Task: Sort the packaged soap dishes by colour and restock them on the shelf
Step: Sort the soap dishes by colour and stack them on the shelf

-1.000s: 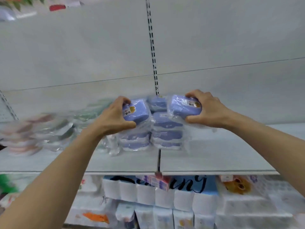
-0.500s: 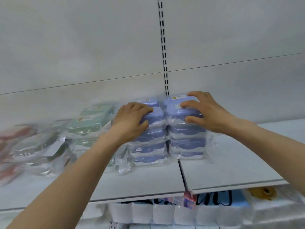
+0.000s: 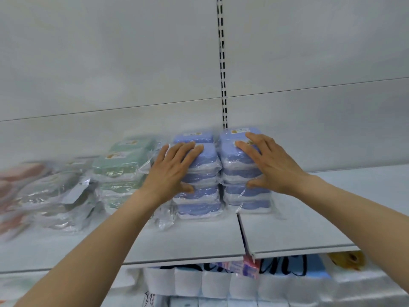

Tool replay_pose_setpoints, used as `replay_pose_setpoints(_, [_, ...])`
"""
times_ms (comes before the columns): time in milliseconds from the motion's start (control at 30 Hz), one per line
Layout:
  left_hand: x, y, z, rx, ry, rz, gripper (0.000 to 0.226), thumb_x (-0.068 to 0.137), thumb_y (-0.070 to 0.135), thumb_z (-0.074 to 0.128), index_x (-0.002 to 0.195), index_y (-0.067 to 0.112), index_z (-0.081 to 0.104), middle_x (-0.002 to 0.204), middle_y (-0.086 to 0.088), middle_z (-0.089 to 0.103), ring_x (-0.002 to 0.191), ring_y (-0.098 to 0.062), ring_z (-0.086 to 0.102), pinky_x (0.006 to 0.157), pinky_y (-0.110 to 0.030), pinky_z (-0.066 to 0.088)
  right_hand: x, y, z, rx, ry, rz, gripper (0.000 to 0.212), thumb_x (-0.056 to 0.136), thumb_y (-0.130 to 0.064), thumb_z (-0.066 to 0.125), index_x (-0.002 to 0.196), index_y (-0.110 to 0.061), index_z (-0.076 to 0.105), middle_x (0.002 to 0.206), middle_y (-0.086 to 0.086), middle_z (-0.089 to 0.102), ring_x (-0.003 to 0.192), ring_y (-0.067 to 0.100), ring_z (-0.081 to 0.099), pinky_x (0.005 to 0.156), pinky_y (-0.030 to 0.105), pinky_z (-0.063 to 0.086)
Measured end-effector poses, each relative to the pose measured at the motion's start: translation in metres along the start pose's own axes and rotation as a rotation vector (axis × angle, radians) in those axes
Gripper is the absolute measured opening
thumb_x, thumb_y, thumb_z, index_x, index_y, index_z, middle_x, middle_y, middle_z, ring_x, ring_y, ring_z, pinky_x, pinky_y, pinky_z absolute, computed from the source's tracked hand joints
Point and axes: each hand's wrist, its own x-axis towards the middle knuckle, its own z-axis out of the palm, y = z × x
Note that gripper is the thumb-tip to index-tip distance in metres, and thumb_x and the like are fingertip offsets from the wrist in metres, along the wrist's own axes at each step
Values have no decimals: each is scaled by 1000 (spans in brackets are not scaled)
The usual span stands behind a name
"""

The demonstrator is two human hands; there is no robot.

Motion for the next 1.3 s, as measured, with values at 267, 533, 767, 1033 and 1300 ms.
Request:
replay_pose_setpoints(267, [-5, 11, -8, -292, 82, -211, 92, 80, 78, 41, 155, 31, 17, 160, -1, 19, 146, -27, 15, 121, -49, 17, -12, -9, -2, -77, 44, 26, 109, 64, -77, 60, 151, -31, 12, 159, 7, 12, 144, 34, 16, 105, 68, 28])
replay_pose_setpoints(533, [43, -10, -40, -792, -110, -569, 119, 67, 53, 84, 157, 27, 11, 162, 2, 8, 148, -18, 17, 117, -35, 23, 7, 8, -27, 659, 99, 307, 86, 72, -38, 83, 143, -41, 34, 156, -13, 9, 144, 12, 17, 112, 29, 25])
replay_pose_setpoints(767, [55, -19, -34, -1003, -270, -638, 121, 63, 50, 87, 157, 29, 14, 162, 0, 20, 145, -22, 28, 112, -36, 30, 20, 33, -24, 1050, -106, 606, 117, 57, -57, 87, 151, -42, 19, 158, -11, 19, 140, 17, 29, 109, 36, 34])
replay_pose_setpoints(1033, [54, -12, -21, -1194, -213, -672, 109, 65, 38, 87, 154, 17, 28, 155, 2, 33, 122, -13, 42, 95, -25, 36, 25, 26, -5, 1384, -105, 583, 62, 69, -39, 79, 127, -35, 54, 120, 0, 68, 97, 16, 70, 76, 28, 57])
replay_pose_setpoints(1300, [48, -5, -23, -965, -158, -626, 101, 68, 58, 79, 151, 19, 34, 153, 2, 31, 134, -14, 38, 104, -27, 35, 21, 22, -12, 1077, -19, 573, 77, 76, -52, 74, 141, -34, 37, 135, -17, 42, 117, 3, 50, 93, 17, 41])
